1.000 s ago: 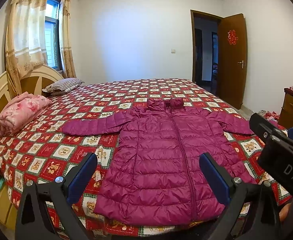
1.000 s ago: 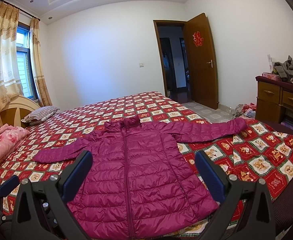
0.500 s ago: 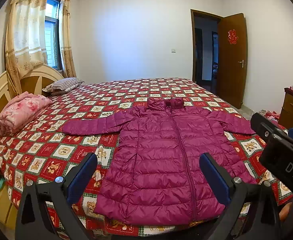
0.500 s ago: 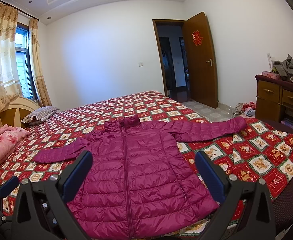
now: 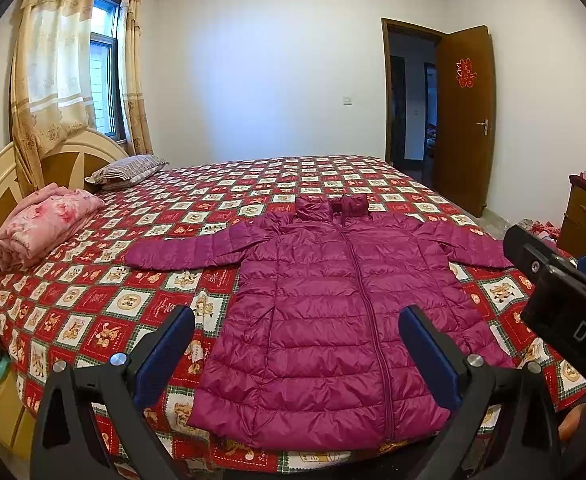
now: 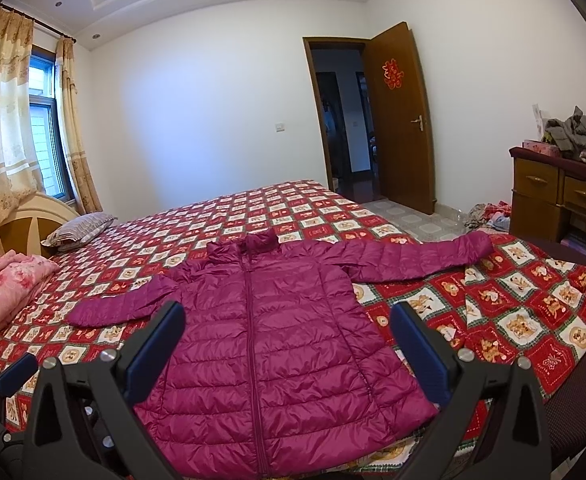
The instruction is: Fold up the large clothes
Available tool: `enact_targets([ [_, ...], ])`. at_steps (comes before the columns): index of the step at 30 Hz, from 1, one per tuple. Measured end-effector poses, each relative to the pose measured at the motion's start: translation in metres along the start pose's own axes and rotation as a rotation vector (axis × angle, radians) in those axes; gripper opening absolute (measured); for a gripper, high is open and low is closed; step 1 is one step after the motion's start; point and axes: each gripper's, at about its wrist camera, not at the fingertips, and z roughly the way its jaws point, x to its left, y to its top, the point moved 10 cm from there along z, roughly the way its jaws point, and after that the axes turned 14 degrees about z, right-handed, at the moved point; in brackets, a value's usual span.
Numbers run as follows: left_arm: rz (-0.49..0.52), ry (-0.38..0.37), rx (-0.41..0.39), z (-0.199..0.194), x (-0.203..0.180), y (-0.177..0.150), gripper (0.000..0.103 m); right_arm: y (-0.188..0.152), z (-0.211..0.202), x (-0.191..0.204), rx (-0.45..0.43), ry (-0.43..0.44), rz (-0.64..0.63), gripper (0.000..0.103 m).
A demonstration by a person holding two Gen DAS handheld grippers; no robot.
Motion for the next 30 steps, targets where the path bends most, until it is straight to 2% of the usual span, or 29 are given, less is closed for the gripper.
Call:
enact_targets([
  [11,0.002,-0.001,0.011,0.003,0.002,-0.006,0.102,-0.006,0.001,-0.001,0.018,-0.007,0.000,0.103],
  [17,0.005,0.000,0.041,0.021,0.000,-0.013,0.102,-0.008,0.014,-0.008,0.037,-0.032,0.014,0.103],
  [21,-0.004,-0.061,0.075,0.045,-0.005,-0.021,0.102,-0.016,0.036,-0.022,0.081,-0.062,0.028,0.103],
  [25,-0.042,-0.138,0.142,0.079,-0.003,-0.034,0.102,-0.029,0.065,-0.046,0.166,-0.097,0.065,0.103],
  [28,-0.082,-0.159,0.186,0.112,0.010,-0.037,0.102,-0.027,0.084,-0.076,0.200,-0.135,0.116,0.103],
  [30,-0.089,-0.151,0.181,0.132,0.020,-0.031,0.102,-0.018,0.093,-0.098,0.190,-0.171,0.139,0.103],
])
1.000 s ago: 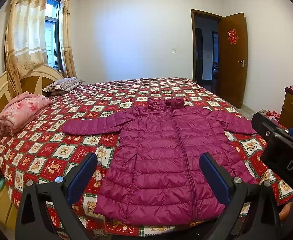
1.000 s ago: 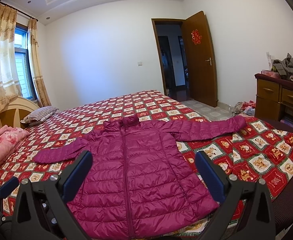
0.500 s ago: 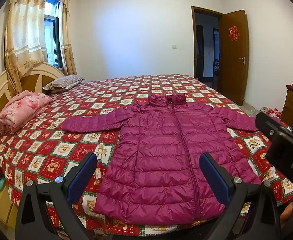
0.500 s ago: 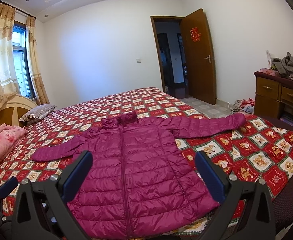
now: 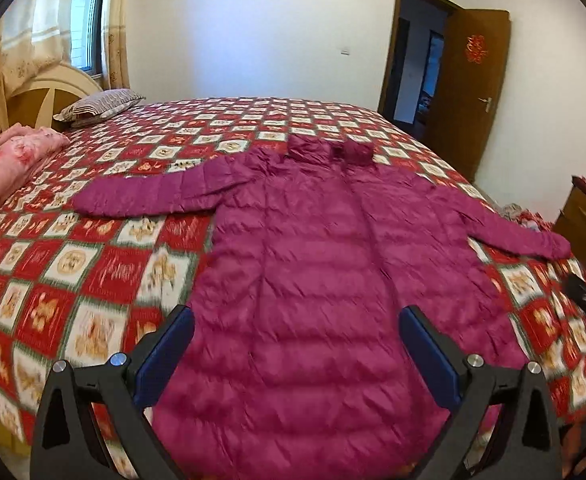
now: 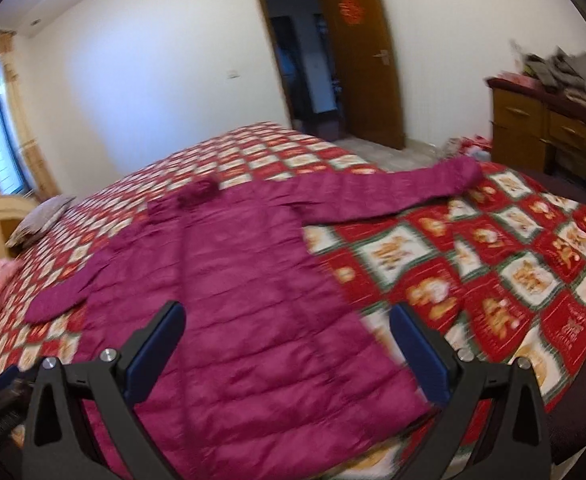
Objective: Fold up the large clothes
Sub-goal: 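Grasp the jacket sleeve cuff with the right gripper and lift it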
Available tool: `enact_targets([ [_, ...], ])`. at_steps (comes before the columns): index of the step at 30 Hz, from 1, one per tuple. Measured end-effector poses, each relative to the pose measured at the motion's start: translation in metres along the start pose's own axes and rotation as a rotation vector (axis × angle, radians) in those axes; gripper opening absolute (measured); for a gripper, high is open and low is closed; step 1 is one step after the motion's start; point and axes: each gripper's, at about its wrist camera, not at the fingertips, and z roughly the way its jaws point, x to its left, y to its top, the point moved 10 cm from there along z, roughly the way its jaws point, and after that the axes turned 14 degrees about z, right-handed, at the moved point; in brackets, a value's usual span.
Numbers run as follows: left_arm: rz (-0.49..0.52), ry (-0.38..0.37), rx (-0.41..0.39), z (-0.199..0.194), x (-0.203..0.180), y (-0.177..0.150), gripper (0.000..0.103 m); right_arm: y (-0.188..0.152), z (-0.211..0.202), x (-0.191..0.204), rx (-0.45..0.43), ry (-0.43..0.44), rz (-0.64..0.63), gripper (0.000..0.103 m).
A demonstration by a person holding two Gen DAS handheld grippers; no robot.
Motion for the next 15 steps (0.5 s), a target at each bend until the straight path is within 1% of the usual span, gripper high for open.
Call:
enact_targets([
  [2,0.013,0.009,-0.002,0.016,0.013,0.013,0.102,0.025,0.014,-0.028,-0.015,-0.057,0.027,0.103],
  [4,0.023,0.009,0.007,0.037,0.026,0.029,0.102,0.050,0.030,-0.056,-0.003,-0.105,0.068,0.103],
  [6,0.016,0.007,0.016,0.054,0.037,0.040,0.102,0.080,0.046,-0.092,0.003,-0.164,0.141,0.103],
  [7,0.009,0.010,0.024,0.063,0.044,0.044,0.102,0.101,0.057,-0.118,0.001,-0.190,0.198,0.103],
  [8,0.001,0.015,0.031,0.075,0.052,0.049,0.102,0.111,0.062,-0.131,-0.002,-0.209,0.229,0.103],
  [9,-0.004,0.017,0.034,0.084,0.057,0.053,0.102,0.127,0.072,-0.153,-0.009,-0.238,0.277,0.103],
  [11,-0.022,0.030,0.044,0.106,0.068,0.059,0.102,0.147,0.089,-0.182,-0.007,-0.274,0.343,0.103],
  [15,-0.026,0.083,0.054,0.140,0.084,0.063,0.102,0.169,0.133,-0.220,0.036,-0.333,0.419,0.103],
])
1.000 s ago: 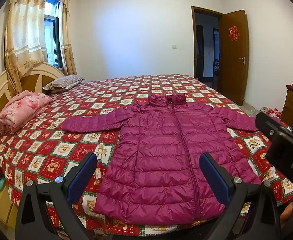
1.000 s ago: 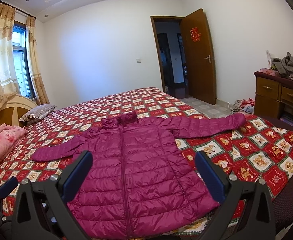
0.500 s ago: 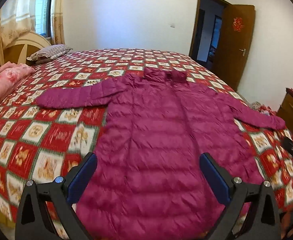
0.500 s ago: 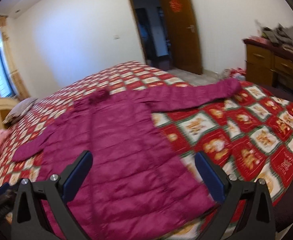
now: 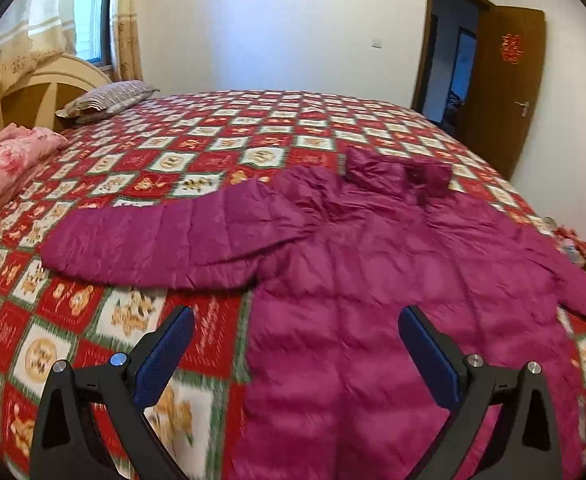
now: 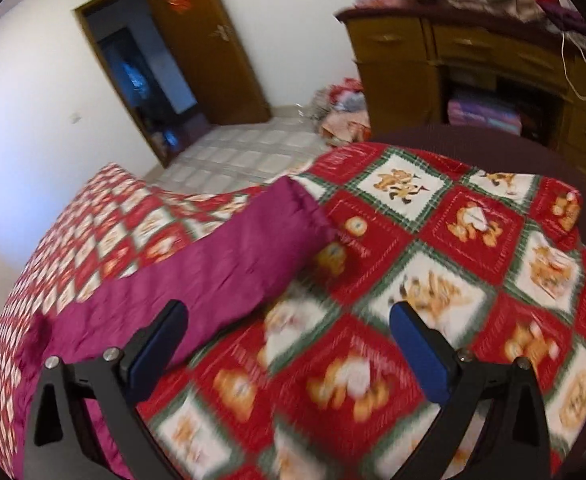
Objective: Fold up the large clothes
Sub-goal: 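Grasp the jacket sleeve cuff with the right gripper and lift it, then fold the held sleeve across the jacket body and release with the right gripper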
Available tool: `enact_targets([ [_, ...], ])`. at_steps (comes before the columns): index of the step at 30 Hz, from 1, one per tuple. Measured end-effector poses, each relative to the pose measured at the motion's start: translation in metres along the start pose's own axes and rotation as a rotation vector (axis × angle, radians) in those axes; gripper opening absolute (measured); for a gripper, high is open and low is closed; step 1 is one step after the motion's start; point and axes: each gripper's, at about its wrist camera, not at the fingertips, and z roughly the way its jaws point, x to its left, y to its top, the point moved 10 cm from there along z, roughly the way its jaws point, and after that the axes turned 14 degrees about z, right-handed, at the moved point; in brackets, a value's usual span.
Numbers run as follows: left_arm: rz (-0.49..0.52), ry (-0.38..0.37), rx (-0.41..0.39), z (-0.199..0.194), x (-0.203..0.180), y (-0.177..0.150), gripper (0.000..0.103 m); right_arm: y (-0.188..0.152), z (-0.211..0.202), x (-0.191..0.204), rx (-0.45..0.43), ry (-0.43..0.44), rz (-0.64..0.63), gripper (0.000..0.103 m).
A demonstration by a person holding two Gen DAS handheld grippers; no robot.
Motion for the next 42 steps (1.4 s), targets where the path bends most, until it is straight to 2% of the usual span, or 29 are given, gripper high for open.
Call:
enact_targets([
  [3,0.027,0.068,-0.005,0.021,0.009,0.000,0.102,0.008,0.027,0.000,0.018,-0.047,0.014,0.097],
  [6,0.041,0.109,0.008,0.040,0.015,-0.007,0.102,0.005,0.047,0.001,0.026,-0.081,-0.003,0.083],
  [8,0.041,0.106,0.020,0.051,0.017,-0.014,0.102,-0.001,0.059,-0.001,0.050,-0.114,-0.031,0.068],
  [11,0.055,0.096,0.035,0.063,0.013,-0.025,0.102,-0.007,0.074,-0.004,0.079,-0.119,-0.037,0.056],
  [12,0.059,0.088,0.051,0.067,0.011,-0.030,0.102,-0.006,0.072,-0.002,0.055,-0.117,-0.046,0.052],
  [14,0.048,0.068,0.074,0.075,0.009,-0.036,0.102,-0.007,0.072,0.004,0.063,-0.094,-0.068,0.026],
  [17,0.019,0.049,0.070,0.076,0.010,-0.039,0.102,-0.007,0.065,0.019,0.032,-0.127,-0.168,0.013],
  [19,-0.005,0.029,0.074,0.077,0.011,-0.041,0.102,-0.005,0.055,0.034,-0.010,-0.139,-0.245,0.012],
  [21,-0.026,0.005,0.078,0.079,0.012,-0.043,0.102,-0.003,0.038,0.054,-0.047,-0.111,-0.297,0.011],
  [25,-0.028,0.003,0.071,0.079,0.011,-0.042,0.102,-0.013,-0.011,0.115,-0.106,0.004,-0.407,0.011],
  [30,-0.056,-0.018,0.038,0.075,0.014,-0.043,0.102,-0.071,-0.062,0.208,-0.098,0.203,-0.560,0.011],
  [35,-0.094,-0.046,0.005,0.072,0.018,-0.042,0.102,-0.168,-0.089,0.290,0.009,0.397,-0.701,0.011],
  [39,-0.103,-0.053,-0.006,0.071,0.018,-0.042,0.102,-0.251,-0.094,0.330,0.091,0.509,-0.803,0.011],
  [42,-0.113,-0.064,-0.018,0.071,0.019,-0.042,0.102,-0.313,-0.087,0.347,0.195,0.573,-0.853,0.011],
])
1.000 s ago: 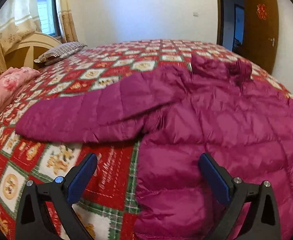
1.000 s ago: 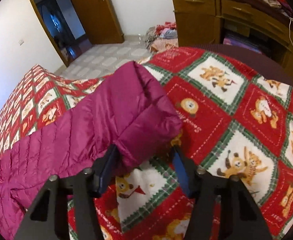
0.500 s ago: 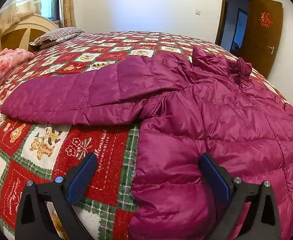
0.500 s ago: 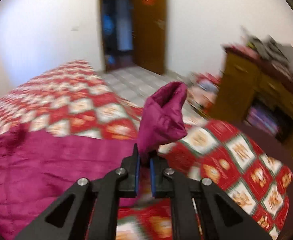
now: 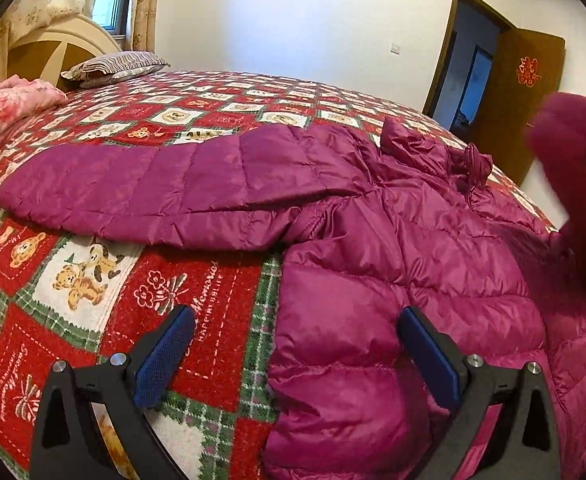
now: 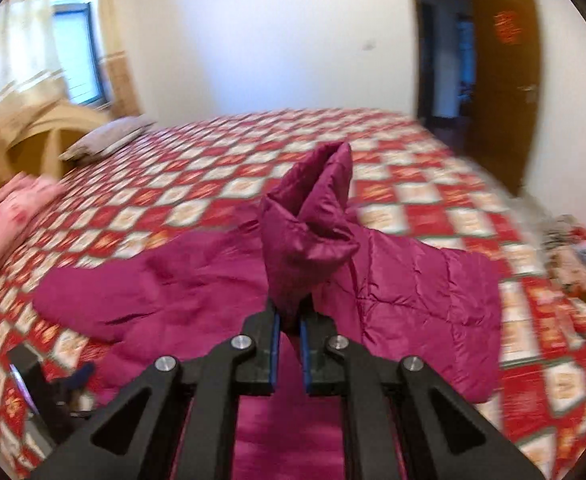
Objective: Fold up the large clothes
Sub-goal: 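Fold the held sleeve across the jacket body and release with the right gripper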
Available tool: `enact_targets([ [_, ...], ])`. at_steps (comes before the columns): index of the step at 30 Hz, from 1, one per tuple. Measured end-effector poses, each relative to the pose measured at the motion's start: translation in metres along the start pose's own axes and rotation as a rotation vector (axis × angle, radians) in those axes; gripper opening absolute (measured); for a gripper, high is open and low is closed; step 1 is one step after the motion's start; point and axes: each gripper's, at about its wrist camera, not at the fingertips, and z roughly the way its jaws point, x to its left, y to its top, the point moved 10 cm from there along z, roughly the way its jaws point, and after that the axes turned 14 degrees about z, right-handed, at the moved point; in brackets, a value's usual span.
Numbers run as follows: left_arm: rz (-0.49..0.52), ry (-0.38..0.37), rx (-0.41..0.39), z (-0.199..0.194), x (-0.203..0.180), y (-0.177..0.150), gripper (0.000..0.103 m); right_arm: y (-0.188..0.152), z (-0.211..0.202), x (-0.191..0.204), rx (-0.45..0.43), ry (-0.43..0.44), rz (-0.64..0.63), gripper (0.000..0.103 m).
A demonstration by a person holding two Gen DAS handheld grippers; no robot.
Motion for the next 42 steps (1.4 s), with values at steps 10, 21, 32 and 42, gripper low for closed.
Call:
enact_targets([
  [10,-0.016,-0.025,-0.026,-0.001,0.003,-0.001,0.102,-0.064,0.077,0.071,0.178,0.109,-0.071,0.016],
  [21,-0.003,-0.013,0.003,0.002,0.002,-0.001,0.102,-0.024,0.003,0.052,0.034,0.218,-0.014,0.064],
  [32,0.095,0.036,0.014,-0.029,-0.025,0.047,0.102,-0.026,0.047,-0.148,0.108,-0.163,0.285,0.043],
  [42,0.162,0.128,0.017,0.021,-0.061,0.123,0.102,-0.017,0.045,-0.133,0.114,-0.068,0.245,0.042],
])
